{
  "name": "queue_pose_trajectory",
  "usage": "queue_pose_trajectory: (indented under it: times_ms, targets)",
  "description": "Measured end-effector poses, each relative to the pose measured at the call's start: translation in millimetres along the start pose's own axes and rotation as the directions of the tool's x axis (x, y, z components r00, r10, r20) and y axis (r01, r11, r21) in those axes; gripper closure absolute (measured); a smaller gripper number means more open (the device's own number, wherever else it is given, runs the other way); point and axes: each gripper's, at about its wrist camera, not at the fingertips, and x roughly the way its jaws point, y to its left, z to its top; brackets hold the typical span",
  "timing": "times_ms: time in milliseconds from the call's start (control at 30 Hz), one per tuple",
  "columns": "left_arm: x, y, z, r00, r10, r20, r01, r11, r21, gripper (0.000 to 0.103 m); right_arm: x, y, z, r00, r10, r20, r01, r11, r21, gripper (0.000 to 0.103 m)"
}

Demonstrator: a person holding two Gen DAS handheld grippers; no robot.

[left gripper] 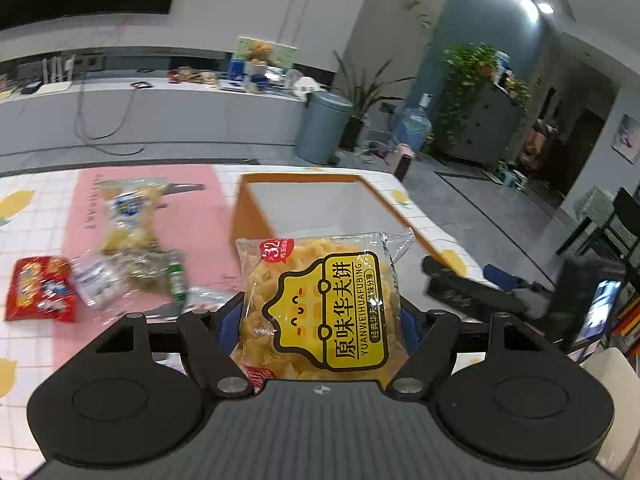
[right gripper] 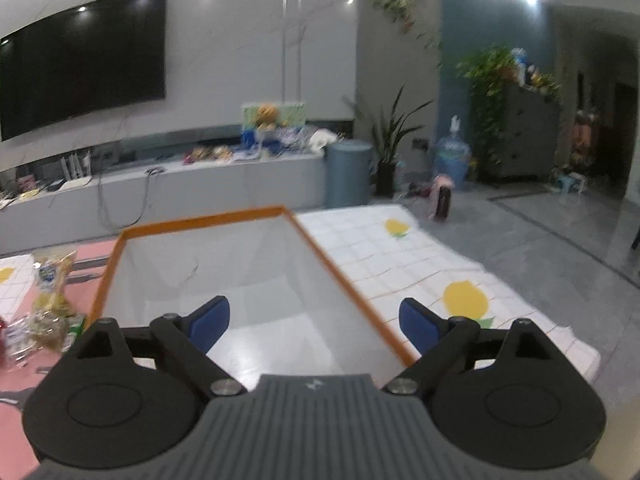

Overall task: Organize snacks
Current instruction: 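Drop the bread roll into the box with the right tool while the left lifts the cookie bag, then lower the yellow waffle bag into the orange box and open the left tool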

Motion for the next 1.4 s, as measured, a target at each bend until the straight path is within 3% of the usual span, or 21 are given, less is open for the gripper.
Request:
queue_pose_trajectory:
  times_ms: [167,300,400,600,767,967,1133,1300,1400]
  targets:
    - [24,-36,10,0.999,0.032,-0.017,-0.031,0.999,0.036,0.019,2,-16,2,0.995,-0.099,0.006,0.099,0.995,0.000,0.013]
    - [55,-55,20,0.998,0.041,-0.049,-0.040,0.999,0.033,0.019,9,-51,6,0.995,-0.066,-0.069,0.079,0.975,0.210,0.013]
    - [81,-65,28,0.996,0.058,-0.066,-0.057,0.998,0.018,0.019,10,-69,7,0.994,-0.071,-0.080,0.093,0.943,0.320,0.013]
    - [135,-66,31,0.984,0.089,-0.152,-0.101,0.992,-0.076,0.019,12,-76,15,0.992,-0.109,-0.064,0.124,0.938,0.323,0.013]
    - [175,-57,30,0.973,0.066,-0.222,-0.110,0.975,-0.194,0.019,0,-94,13,0.994,-0.096,-0.056,0.110,0.900,0.421,0.013]
    - [209,-51,27,0.957,0.091,-0.275,-0.157,0.960,-0.232,0.019,2,-112,17,0.999,-0.010,-0.031,0.025,0.837,0.547,0.013]
    - [221,-53,26,0.955,0.030,-0.296,-0.110,0.960,-0.257,0.018,1,-112,18,0.999,-0.010,-0.032,0.027,0.826,0.563,0.013]
    - [221,-58,23,0.952,0.002,-0.308,-0.072,0.973,-0.217,0.007,2,-110,18,0.999,0.007,-0.036,0.015,0.818,0.576,0.014]
    - [204,-67,24,0.966,0.009,-0.259,-0.035,0.995,-0.096,0.000,1,-108,19,1.000,0.008,-0.030,0.011,0.822,0.569,0.014]
